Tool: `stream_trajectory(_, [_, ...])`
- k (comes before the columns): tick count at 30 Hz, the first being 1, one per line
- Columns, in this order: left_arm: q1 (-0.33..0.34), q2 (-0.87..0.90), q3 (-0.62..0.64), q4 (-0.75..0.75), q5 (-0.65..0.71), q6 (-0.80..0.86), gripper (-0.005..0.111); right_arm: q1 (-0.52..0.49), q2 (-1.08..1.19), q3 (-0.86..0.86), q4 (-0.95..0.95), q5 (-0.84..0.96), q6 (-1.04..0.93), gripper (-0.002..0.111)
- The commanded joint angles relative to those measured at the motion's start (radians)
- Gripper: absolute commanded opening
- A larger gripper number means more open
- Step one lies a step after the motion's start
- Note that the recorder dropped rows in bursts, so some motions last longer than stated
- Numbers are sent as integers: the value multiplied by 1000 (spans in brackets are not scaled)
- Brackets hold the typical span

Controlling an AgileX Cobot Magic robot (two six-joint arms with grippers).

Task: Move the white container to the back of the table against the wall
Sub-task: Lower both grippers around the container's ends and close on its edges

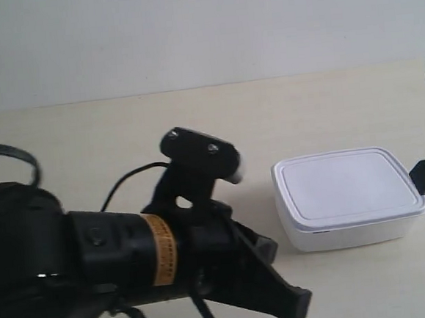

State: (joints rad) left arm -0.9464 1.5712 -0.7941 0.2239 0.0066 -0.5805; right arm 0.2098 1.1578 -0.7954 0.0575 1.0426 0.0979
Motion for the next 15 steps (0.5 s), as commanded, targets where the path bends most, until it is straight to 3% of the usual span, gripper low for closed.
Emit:
stream_trajectory(1, [-31,119,-109,1,8,-31,0,-6,50,38,-43,-39,53,0])
stream_trajectory(15, [-32,414,-387,-25,143,-55,0,-6,354,60,-94,-185,133,0])
